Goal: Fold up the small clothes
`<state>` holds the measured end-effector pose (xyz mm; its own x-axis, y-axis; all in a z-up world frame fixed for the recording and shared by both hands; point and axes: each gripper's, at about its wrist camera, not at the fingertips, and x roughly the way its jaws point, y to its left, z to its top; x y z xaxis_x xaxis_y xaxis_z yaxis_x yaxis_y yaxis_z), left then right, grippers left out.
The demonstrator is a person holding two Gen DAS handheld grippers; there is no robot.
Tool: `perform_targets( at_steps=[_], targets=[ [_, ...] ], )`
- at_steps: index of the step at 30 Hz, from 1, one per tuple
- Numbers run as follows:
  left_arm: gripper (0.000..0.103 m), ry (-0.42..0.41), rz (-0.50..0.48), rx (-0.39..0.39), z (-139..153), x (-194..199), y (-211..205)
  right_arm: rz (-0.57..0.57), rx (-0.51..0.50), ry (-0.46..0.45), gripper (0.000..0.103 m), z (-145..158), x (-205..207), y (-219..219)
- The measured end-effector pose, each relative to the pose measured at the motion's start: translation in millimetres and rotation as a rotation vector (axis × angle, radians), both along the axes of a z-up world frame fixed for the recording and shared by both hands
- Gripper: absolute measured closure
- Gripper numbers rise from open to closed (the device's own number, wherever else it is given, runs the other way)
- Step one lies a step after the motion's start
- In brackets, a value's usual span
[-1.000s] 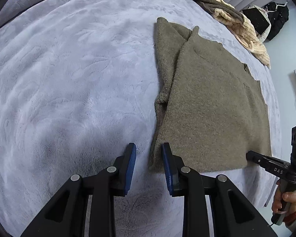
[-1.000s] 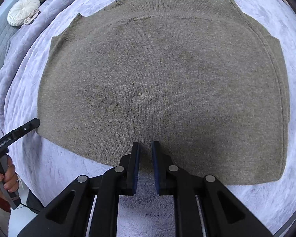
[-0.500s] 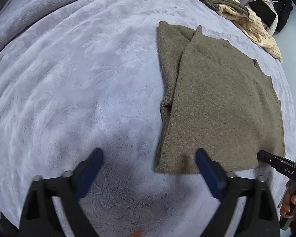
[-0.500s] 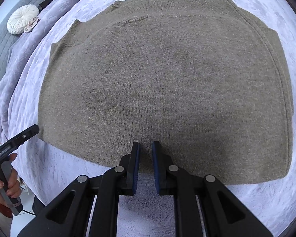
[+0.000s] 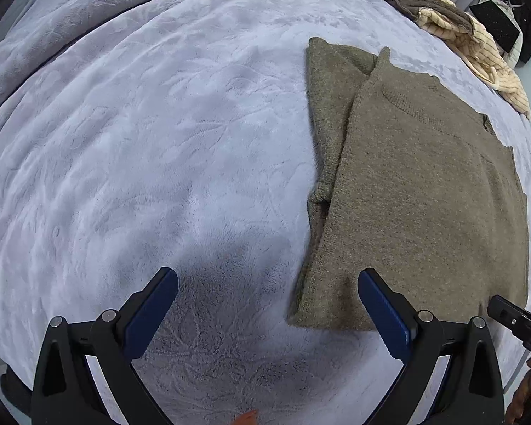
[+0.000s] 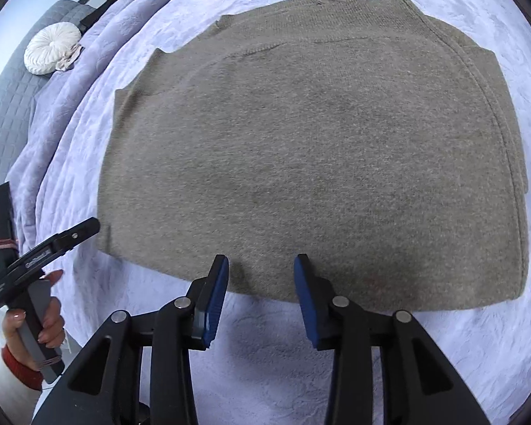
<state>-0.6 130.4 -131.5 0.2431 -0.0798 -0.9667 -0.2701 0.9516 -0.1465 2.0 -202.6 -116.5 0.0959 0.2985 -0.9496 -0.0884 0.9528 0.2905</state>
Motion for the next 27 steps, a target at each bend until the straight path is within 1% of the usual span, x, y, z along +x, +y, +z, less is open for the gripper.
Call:
perform_targets(
  at_steps=[4, 7, 9, 12, 15, 17, 19, 21, 24, 25, 27],
  targets=[
    [0.001, 0.029, -0.012, -0.025, -7.4, 3.3, -3.8, -0.004, 0.041, 0.008, 0.060, 2.9, -8.1, -0.6],
    [0.001, 0.038, -0.022, -0.027, -8.0, 4.8, -7.6, -0.002, 0.074, 0.018, 0.059, 2.2, -12.9, 2.1],
    [0.001, 0.039, -0.025, -0.039, -7.2, 5.8, -9.4, -0.007, 0.103, 0.030, 0.059, -0.2, -14.2, 16.3],
    [0.001, 0.020, -0.023, -0.057, -3.5, 8.5, -8.3, -0.016, 0.207, 0.062, 0.058, -5.6, -16.0, 25.9],
    [0.001, 0.003, -0.008, -0.097, -1.2, 15.2, -3.1, -0.044, 0.317, 0.101, 0.051, -16.3, -20.1, 38.8],
    [0.001, -0.003, 0.009, -0.129, -0.8, 19.3, 4.1, -0.100, 0.406, 0.146, 0.051, -30.5, -22.3, 47.2],
    [0.001, -0.013, 0.024, -0.160, -0.6, 22.3, 11.5, -0.159, 0.474, 0.173, 0.051, -43.7, -24.4, 55.9],
    [0.001, -0.013, 0.035, -0.192, -1.7, 23.7, 16.4, -0.214, 0.521, 0.169, 0.051, -50.9, -26.9, 61.0],
    [0.001, -0.007, 0.051, -0.266, -8.1, 29.7, 25.7, -0.315, 0.604, 0.176, 0.051, -67.9, -29.4, 71.9],
    [0.001, -0.006, 0.052, -0.294, -10.2, 32.4, 27.8, -0.344, 0.622, 0.177, 0.051, -72.7, -30.0, 75.4],
    [0.001, -0.008, 0.043, -0.325, -12.9, 34.1, 29.3, -0.392, 0.651, 0.170, 0.051, -79.9, -28.6, 82.2]
  ],
)
